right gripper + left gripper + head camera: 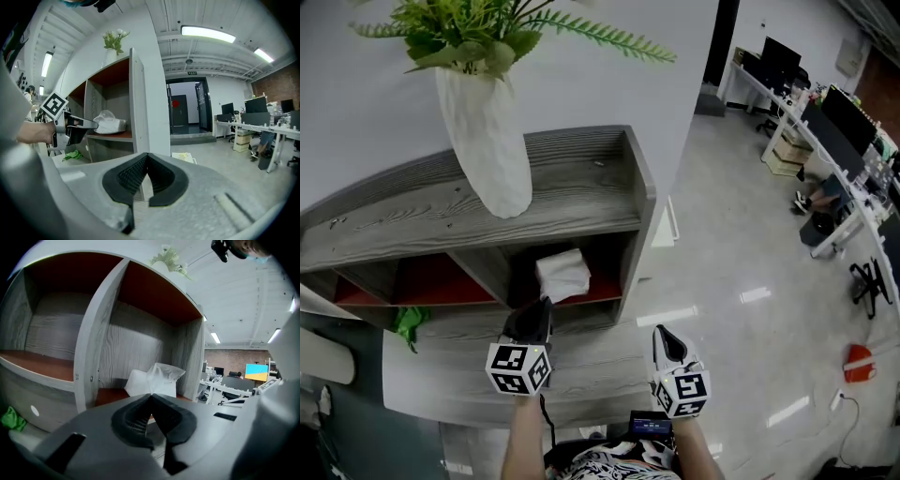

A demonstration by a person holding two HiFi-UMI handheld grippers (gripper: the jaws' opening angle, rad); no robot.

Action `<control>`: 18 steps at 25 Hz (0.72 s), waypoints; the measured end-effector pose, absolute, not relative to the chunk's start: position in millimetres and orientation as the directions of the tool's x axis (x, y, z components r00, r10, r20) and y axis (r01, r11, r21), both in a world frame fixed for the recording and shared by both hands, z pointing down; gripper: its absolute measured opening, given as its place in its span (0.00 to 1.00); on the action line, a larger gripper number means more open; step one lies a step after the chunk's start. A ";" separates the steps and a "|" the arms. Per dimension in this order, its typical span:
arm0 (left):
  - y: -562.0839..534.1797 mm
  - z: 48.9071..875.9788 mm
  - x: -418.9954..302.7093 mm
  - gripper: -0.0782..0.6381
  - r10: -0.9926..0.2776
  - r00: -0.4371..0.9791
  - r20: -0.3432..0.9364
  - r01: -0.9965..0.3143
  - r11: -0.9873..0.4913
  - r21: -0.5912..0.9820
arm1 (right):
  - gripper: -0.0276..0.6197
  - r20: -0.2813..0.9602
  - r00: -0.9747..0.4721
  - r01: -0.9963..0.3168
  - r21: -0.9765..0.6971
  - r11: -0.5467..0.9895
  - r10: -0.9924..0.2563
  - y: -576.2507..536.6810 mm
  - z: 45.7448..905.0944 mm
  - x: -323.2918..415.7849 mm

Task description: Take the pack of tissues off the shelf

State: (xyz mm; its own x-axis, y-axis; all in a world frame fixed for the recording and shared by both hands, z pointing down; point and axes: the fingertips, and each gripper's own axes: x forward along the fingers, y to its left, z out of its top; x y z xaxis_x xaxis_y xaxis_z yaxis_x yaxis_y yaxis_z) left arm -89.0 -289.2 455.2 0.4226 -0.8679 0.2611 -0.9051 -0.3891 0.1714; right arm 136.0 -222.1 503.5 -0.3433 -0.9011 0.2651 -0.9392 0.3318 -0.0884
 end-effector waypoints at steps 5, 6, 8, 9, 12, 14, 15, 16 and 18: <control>-276.2 448.6 -91.4 0.12 -0.873 0.426 0.236 -0.902 -0.392 0.178 | 0.05 0.253 -0.343 -0.939 -0.080 0.334 -0.905 -209.4 498.7 135.4; -274.0 447.0 -92.1 0.12 -0.875 0.426 0.230 -0.902 -0.392 0.181 | 0.05 0.249 -0.345 -0.939 -0.079 0.336 -0.905 -207.7 497.3 134.6; -269.3 444.0 -94.0 0.12 -0.878 0.426 0.220 -0.902 -0.391 0.184 | 0.05 0.242 -0.350 -0.937 -0.076 0.342 -0.905 -204.6 494.8 132.1; -266.7 442.7 -95.0 0.12 -0.879 0.425 0.214 -0.902 -0.391 0.186 | 0.05 0.239 -0.352 -0.936 -0.075 0.344 -0.905 -202.9 493.8 130.9; -257.2 441.0 -96.4 0.12 -0.879 0.430 0.204 -0.898 -0.394 0.197 | 0.05 0.231 -0.358 -0.934 -0.075 0.350 -0.905 -196.8 491.6 127.8; -249.8 440.8 -96.2 0.12 -0.877 0.434 0.205 -0.897 -0.398 0.194 | 0.05 0.227 -0.361 -0.932 -0.077 0.353 -0.904 -192.7 490.9 126.0; -246.3 440.1 -95.9 0.12 -0.876 0.436 0.204 -0.896 -0.402 0.190 | 0.05 0.226 -0.363 -0.932 -0.078 0.355 -0.904 -190.8 490.8 125.0; -243.0 438.9 -95.6 0.12 -0.876 0.439 0.201 -0.895 -0.405 0.187 | 0.05 0.224 -0.365 -0.931 -0.079 0.356 -0.904 -188.9 490.8 123.8; -236.3 435.2 -94.8 0.12 -0.874 0.448 0.190 -0.890 -0.417 0.182 | 0.05 0.217 -0.371 -0.928 -0.081 0.362 -0.903 -185.2 490.2 120.2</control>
State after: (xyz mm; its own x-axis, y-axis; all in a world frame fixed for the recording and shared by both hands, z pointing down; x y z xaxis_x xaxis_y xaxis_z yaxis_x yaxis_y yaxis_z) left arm -94.8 -236.3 435.2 0.4480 -0.8737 0.1896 -0.8905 -0.4171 0.1821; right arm 120.2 -185.2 490.2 -0.3713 -0.9027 0.2173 -0.9285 0.3623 -0.0814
